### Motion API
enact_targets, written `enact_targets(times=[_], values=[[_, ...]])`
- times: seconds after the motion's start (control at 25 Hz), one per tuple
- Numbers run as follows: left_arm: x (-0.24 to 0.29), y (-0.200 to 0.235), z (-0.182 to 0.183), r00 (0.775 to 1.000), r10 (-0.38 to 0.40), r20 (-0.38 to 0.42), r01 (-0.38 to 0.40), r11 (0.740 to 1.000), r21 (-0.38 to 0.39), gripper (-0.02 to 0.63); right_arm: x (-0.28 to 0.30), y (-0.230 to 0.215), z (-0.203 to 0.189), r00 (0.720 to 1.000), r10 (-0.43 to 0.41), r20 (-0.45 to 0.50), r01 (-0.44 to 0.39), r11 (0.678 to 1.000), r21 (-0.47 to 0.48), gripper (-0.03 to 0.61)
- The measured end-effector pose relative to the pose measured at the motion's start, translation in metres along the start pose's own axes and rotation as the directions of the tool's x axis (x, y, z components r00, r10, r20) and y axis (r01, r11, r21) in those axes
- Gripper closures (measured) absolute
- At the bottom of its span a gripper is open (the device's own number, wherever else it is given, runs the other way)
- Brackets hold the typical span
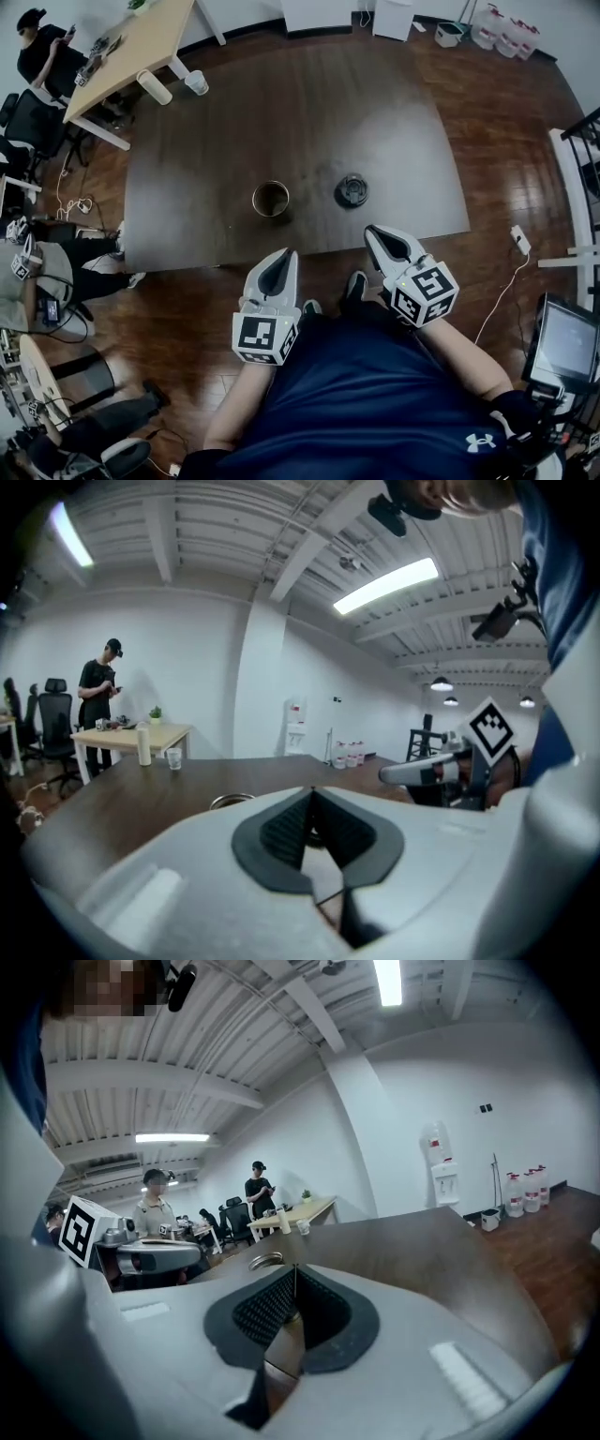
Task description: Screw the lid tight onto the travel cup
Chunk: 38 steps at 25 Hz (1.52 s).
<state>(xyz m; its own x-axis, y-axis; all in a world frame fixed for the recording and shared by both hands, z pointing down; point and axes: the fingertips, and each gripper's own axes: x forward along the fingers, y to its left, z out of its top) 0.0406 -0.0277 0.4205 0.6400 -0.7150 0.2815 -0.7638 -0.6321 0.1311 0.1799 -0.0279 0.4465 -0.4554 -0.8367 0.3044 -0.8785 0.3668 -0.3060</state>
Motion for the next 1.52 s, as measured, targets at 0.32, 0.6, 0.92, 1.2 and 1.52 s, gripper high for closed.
enact_targets(times=[0.32, 0.6, 0.92, 1.2, 1.52], values=[[0.027, 0.064, -0.036, 0.979, 0.154, -0.130, -0.159, 0.987, -0.032, 0.446, 0.063, -0.061, -0.044, 0.966, -0.061, -0.251, 0.043, 0.996, -0.079, 0.423], [0.060, 0.108, -0.083, 0.955, 0.124, -0.270, -0.130, 0.992, -0.003, 0.253, 0.126, -0.109, -0.091, 0.866, -0.193, -0.461, 0.121, 0.976, -0.181, 0.282], [0.092, 0.116, -0.110, 0.937, 0.068, -0.342, -0.066, 0.998, 0.017, 0.221, 0.163, -0.142, -0.136, 0.761, -0.284, -0.583, 0.158, 0.953, -0.258, 0.259], [0.104, 0.124, -0.121, 0.931, 0.077, -0.356, -0.062, 0.997, 0.053, 0.221, 0.174, -0.150, -0.147, 0.720, -0.326, -0.613, 0.179, 0.940, -0.290, 0.241], [0.109, 0.127, -0.124, 0.931, 0.074, -0.357, -0.056, 0.997, 0.059, 0.221, 0.181, -0.152, -0.146, 0.711, -0.299, -0.637, 0.136, 0.946, -0.293, 0.236]])
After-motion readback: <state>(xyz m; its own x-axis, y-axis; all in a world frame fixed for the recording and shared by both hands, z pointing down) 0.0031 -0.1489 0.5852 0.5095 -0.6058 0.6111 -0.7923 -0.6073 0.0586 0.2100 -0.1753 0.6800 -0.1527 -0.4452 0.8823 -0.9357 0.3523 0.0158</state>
